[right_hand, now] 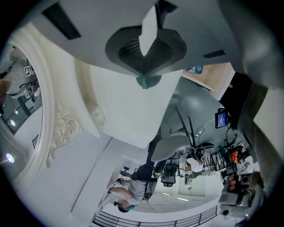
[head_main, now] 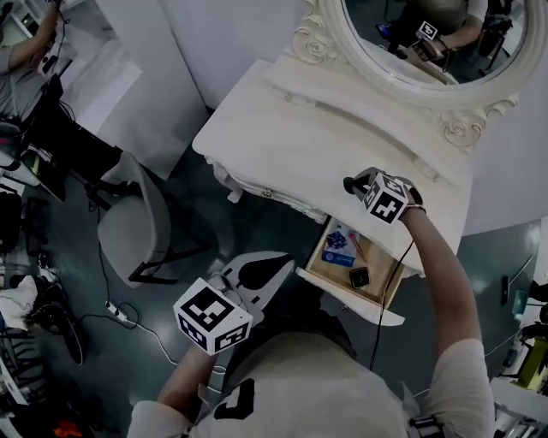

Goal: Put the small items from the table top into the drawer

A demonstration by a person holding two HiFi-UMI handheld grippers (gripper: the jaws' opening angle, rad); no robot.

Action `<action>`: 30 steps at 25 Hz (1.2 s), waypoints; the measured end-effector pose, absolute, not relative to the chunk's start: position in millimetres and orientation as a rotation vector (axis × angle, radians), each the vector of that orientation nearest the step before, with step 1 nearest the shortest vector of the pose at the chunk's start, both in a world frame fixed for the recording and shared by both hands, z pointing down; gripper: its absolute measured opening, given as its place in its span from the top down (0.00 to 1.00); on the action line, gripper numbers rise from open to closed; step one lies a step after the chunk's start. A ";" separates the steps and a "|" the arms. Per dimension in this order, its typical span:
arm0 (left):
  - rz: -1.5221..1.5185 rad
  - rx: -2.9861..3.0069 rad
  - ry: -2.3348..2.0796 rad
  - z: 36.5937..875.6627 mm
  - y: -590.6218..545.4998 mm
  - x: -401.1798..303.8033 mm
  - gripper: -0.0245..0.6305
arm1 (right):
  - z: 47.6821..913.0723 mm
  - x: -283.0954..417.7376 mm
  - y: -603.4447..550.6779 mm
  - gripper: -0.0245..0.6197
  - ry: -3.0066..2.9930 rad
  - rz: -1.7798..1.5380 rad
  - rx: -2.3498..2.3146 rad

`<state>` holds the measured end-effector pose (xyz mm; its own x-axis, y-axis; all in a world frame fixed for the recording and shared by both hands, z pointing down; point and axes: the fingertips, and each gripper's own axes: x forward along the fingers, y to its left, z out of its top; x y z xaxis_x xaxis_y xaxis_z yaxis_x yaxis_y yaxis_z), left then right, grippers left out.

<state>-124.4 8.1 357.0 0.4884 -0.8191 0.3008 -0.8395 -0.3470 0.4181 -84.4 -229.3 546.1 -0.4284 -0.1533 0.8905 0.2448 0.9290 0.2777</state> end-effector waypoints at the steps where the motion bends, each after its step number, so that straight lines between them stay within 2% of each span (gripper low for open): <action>1: 0.052 2.221 -1.366 355.4 12.8 -127.3 0.88 | 544.3 -86.4 -225.6 0.92 -1.966 -0.446 -0.057; 17: 0.015 2.330 -1.302 338.0 72.5 -146.3 0.88 | 506.6 -81.3 -152.0 0.92 -1.979 -0.429 0.038; 30: 0.023 2.524 -1.064 330.5 103.1 -108.0 0.88 | 492.8 -33.0 -80.4 0.92 -1.940 -0.414 0.152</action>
